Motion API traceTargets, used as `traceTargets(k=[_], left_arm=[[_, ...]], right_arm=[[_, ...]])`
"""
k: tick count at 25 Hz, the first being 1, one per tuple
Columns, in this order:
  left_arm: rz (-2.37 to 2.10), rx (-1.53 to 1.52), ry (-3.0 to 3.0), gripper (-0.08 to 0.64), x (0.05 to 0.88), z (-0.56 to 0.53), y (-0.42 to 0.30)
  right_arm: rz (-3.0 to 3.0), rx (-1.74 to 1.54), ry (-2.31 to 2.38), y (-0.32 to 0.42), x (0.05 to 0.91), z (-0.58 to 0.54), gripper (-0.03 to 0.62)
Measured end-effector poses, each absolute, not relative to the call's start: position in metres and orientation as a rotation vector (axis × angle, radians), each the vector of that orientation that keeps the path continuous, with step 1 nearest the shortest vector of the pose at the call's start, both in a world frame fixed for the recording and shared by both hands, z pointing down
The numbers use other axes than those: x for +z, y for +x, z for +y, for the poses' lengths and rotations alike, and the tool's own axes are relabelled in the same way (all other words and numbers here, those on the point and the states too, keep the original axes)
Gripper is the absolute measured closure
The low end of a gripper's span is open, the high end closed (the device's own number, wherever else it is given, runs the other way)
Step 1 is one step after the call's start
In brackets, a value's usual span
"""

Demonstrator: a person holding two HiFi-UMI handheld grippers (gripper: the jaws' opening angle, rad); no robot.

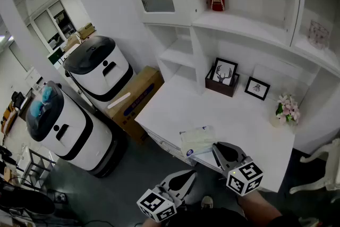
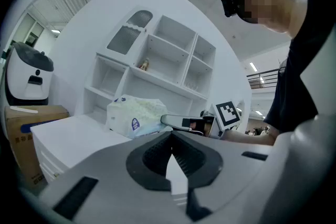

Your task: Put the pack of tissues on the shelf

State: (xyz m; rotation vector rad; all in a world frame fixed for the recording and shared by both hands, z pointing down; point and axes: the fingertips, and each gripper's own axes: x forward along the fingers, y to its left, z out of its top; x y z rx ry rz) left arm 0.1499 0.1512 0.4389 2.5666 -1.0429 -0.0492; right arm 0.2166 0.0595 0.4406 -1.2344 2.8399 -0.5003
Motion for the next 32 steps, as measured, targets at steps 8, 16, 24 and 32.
traceTargets(k=[8,16,24,32], left_arm=[[-1.04,-0.048,2.571,0.555,0.438,0.151,0.146],[-1.058,-0.044,2.569,0.555,0.436,0.151,0.139],[-1.116,-0.054,2.539,0.555,0.435,0.151,0.117],[-1.084,-0.054,2.558,0.555,0.431,0.146,0.101]], right_arm=[[2.83,-0.504,-1.246,0.215,0.44,0.058,0.581],[2.816,-0.462,-1.247,0.211,0.435,0.056,0.581],[2.811,-0.501,-1.214,0.196,0.435,0.05,0.581],[2.788,-0.504,-1.248,0.183,0.433,0.046,0.581]])
